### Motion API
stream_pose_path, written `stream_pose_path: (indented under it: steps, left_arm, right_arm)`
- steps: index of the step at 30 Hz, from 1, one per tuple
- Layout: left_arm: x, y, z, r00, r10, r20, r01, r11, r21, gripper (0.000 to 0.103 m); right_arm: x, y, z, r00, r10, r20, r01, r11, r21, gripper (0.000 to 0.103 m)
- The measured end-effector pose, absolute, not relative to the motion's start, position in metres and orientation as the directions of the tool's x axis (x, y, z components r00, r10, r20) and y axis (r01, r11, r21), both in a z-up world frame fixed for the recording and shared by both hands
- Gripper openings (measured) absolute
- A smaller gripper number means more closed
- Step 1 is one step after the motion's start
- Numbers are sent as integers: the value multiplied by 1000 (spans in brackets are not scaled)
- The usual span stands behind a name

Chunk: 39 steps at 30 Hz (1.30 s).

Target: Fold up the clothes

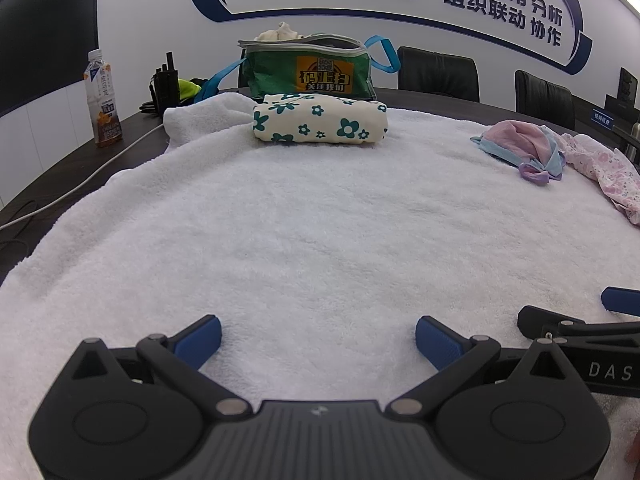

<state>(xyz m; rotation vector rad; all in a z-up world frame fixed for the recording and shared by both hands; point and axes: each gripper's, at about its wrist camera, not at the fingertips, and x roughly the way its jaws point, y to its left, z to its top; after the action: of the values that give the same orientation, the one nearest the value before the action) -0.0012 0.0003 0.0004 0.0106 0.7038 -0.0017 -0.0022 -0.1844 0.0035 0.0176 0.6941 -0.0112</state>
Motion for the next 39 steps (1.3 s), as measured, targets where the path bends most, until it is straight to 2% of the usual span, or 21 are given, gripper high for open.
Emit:
stream_pose_path:
  steps: [19, 22, 24, 27, 30, 34, 36, 39]
  left_arm:
    - [-1, -3, 2, 758, 18, -652, 1, 1000, 29, 103]
    - [-8, -8, 12, 772, 33, -634, -8, 999, 41, 102]
    - [-16, -15, 32, 809, 9, -587, 3, 1000, 19, 103]
    - [-9, -38, 72, 840, -116, -531, 107, 993, -47, 103]
    - [21, -90, 106, 790, -302, -534, 286, 951, -115, 103]
    - [81, -183, 124, 607, -489, -627, 393, 870, -298, 103]
    - [112, -236, 122, 524, -516, -678, 406, 851, -333, 103]
    - [157, -325, 103, 450, -558, -697, 472, 811, -345, 103]
  right_arm:
    - [-2, -185, 3, 770, -7, -638, 24, 1000, 18, 103]
    - [-4, -192, 6, 774, 23, -633, 23, 998, 65, 103]
    - [-7, -200, 12, 771, 57, -635, 21, 993, 115, 103]
    - [-15, -221, 34, 804, 77, -590, 19, 988, 154, 103]
    - [-27, -270, 68, 868, -18, -495, 101, 985, 142, 103]
    - [-38, -386, 107, 894, -241, -377, 323, 931, 170, 103]
    - [-39, -450, 117, 844, -367, -392, 455, 876, 160, 103]
    - [-29, -542, 114, 727, -493, -478, 619, 772, 145, 103]
